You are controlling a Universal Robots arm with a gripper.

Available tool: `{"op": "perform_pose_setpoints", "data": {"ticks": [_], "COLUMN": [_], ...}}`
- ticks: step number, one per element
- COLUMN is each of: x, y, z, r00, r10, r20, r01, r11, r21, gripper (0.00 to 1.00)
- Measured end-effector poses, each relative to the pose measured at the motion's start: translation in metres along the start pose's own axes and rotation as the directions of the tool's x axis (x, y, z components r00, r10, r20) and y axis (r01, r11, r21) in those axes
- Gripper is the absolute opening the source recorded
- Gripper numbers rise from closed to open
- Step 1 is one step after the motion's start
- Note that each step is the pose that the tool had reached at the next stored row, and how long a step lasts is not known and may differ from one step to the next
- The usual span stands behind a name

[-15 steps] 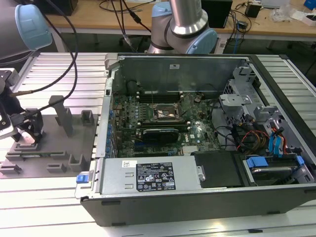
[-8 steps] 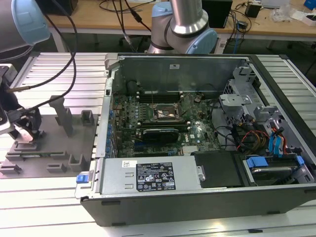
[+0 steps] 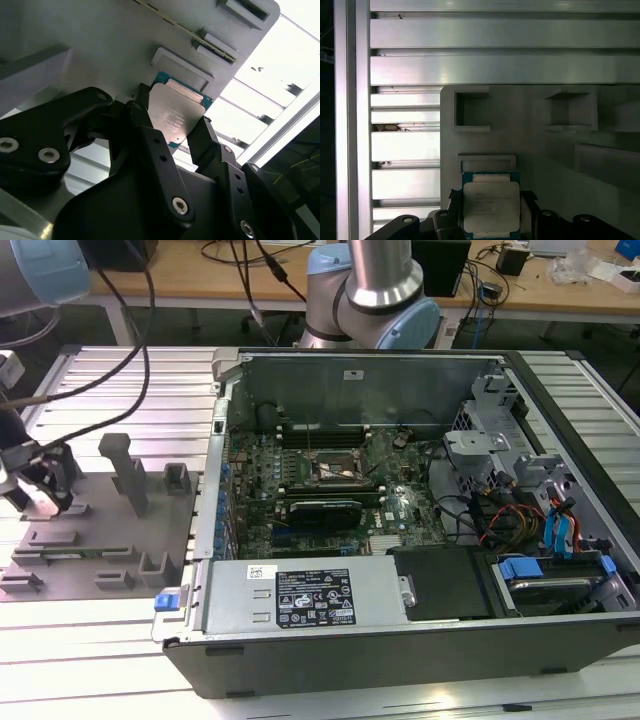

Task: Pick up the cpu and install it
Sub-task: 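Pick up the cpu and move it towards the insertion slot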

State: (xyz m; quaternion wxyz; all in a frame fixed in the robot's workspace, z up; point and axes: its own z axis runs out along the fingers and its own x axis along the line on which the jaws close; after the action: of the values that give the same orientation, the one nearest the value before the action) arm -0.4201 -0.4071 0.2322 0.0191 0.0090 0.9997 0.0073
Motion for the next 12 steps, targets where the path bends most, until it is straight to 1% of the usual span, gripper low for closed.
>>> {"op": "perform_pose_setpoints", "data": {"ticks": [2,3,5,6,8,9,12], "x": [-0.0002,-0.0004,-0.0007,-0.0009,-0.0011,-0.0013,-0.0016], "y": [0.0001,0.0002,0.0003,0.0004,0.0005,0.0006,0.0008], "z": [-0.0064,-0.0113,-0.0168,-0.0221,-0.0282,-0.0332,-0.0404], "r00": [1.0,1.0,1.0,1.0,1.0,1.0,1.0], "r10": [0.0,0.0,0.0,0.0,0.0,0.0,0.0], "r20": [0.0,0.0,0.0,0.0,0.0,-0.0001,0.0], "r01": [0.0,0.0,0.0,0.0,0.0,0.0,0.0], "r11": [1.0,1.0,1.0,1.0,1.0,1.0,1.0], "r21": [0.0,-0.0001,0.0,0.0,0.0,0.0,0.0], "gripper": [0.55,0.55,0.55,0.55,0.55,0.55,0.55]}}
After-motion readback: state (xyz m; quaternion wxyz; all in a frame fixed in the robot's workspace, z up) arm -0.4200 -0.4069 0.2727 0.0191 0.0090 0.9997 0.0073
